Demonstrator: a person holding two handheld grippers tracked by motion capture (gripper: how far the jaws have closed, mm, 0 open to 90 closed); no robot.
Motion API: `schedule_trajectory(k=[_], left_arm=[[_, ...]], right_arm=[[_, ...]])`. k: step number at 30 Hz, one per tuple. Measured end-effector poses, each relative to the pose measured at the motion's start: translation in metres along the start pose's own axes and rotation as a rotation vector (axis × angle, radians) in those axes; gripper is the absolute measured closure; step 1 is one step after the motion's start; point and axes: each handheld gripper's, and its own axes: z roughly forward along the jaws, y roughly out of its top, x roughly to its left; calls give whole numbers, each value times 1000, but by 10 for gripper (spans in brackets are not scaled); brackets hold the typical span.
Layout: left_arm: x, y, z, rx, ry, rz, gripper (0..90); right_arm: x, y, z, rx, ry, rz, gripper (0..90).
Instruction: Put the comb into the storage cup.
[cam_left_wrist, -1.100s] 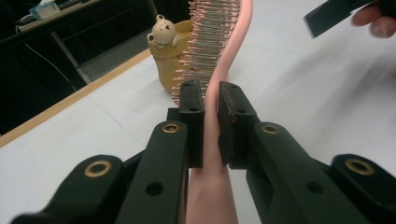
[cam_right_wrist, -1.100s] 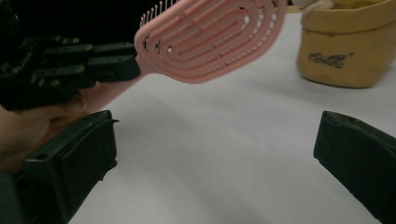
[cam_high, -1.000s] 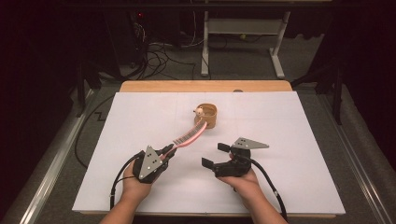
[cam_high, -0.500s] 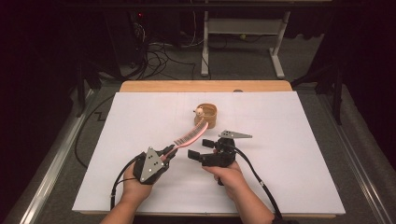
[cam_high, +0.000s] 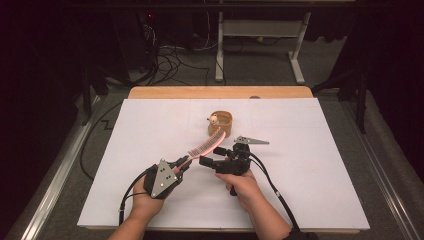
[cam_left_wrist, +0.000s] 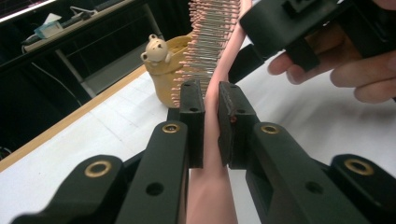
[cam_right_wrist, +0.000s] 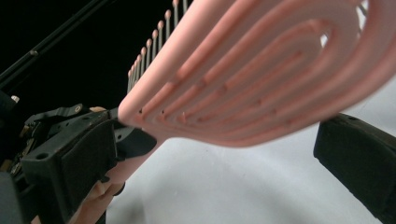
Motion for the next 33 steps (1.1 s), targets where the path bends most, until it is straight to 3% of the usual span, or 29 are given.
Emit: schedule_trajectory(k=[16, 33], left_arm=[[-3, 1, 0, -10, -16, 6, 819], [-5, 2, 0, -21, -28, 4, 819]], right_arm=[[-5, 4, -2, -22, 36, 60, 6], [-8, 5, -1, -27, 61, 75, 7]])
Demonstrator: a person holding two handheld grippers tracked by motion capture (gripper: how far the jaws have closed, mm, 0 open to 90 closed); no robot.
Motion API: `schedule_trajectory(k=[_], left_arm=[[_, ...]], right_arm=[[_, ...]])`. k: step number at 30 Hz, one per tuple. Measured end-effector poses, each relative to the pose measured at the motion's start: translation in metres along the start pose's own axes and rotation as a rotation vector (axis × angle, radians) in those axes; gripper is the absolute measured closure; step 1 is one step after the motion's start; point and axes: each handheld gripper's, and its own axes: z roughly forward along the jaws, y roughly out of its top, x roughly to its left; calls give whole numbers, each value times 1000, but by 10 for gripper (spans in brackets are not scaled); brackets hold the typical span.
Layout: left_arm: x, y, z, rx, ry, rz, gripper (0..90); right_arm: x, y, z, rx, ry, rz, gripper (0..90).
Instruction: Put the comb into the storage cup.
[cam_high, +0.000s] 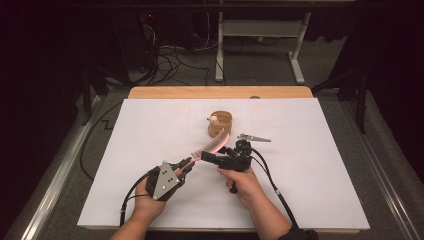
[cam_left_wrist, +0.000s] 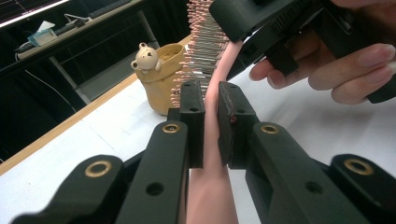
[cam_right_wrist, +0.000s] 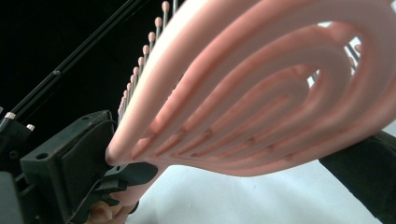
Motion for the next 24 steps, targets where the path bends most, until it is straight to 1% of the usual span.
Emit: schedule_trajectory(k=[4, 7, 11, 16, 24], left_arm=[[-1, 0, 0, -4, -1, -2, 820], [-1, 0, 0, -7, -1, -3, 819], [0, 0, 0, -7, -5, -6, 819], [0, -1, 1, -3, -6, -9, 819], [0, -1, 1, -5, -4, -12, 819]], right_arm=[[-1, 1, 0, -2, 9, 3, 9], [-1, 1, -1, 0, 13, -3, 13], [-1, 2, -1, 4, 17, 8, 22], [0, 2, -2, 4, 25, 10, 61], [3, 2, -2, -2, 38, 16, 94]])
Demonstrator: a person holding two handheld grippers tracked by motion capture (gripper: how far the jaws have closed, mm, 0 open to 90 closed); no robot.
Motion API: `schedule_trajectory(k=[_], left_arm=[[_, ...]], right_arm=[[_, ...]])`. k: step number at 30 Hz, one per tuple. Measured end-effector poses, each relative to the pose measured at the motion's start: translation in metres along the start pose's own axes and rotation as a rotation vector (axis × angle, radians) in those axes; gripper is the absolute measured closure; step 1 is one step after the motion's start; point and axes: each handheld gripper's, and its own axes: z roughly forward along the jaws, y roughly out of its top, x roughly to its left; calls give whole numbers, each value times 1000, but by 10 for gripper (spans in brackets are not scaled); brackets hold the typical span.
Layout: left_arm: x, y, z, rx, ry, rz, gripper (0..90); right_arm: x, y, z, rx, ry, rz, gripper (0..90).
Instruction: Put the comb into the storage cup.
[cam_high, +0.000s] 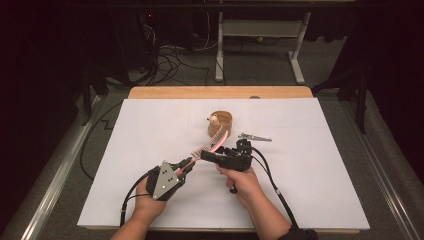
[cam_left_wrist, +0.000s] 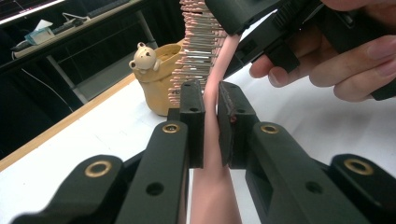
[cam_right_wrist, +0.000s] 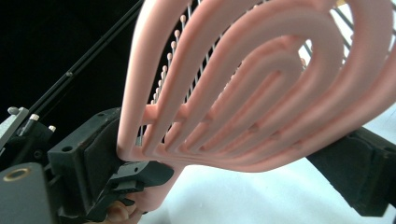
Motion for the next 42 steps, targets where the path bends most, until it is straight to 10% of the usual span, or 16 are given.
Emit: schedule_trajectory(k=[42], left_arm=[[-2, -1, 2, 7, -13, 13, 804]], right_arm=[[5, 0, 0, -8, 30, 24, 183]])
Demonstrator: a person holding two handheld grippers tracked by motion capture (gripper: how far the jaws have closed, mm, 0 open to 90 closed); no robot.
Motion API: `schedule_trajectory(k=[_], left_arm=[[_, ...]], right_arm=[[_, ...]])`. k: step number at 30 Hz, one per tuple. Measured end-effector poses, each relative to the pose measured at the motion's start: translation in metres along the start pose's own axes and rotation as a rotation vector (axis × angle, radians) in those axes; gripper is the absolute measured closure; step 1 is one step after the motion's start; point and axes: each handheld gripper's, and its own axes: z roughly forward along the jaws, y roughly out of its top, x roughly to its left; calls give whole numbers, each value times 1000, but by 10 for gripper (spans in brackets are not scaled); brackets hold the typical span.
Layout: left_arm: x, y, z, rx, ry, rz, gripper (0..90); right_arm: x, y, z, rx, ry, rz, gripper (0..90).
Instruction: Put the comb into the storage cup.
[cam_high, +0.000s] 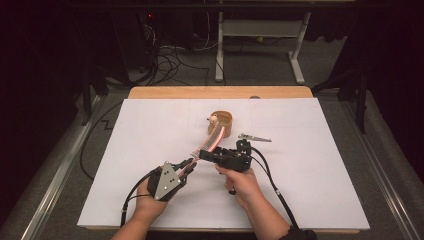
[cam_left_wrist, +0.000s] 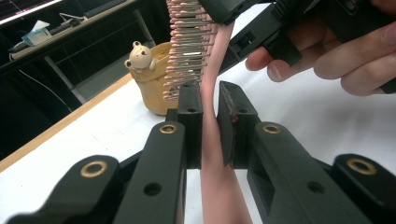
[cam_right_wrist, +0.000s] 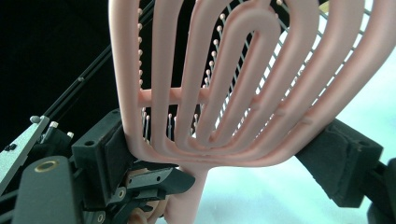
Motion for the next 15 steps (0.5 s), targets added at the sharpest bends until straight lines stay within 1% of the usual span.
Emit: schedule_trajectory(k=[3, 4, 6, 8, 15], left_arm=[[2, 0, 0, -1, -10, -15, 775], [2, 0, 0, -1, -13, -20, 757], [3, -1, 0, 0, -16, -26, 744], [4, -1, 0, 1, -25, -38, 711], [6, -1, 0, 1, -34, -58, 658]], right_arm=[[0, 1, -1, -8, -15, -2, 185], [0, 2, -3, -4, -16, 6, 186], [-1, 3, -3, -9, -22, -2, 188], [0, 3, -4, -15, -27, -2, 189], [0, 5, -7, -14, -39, -5, 192]])
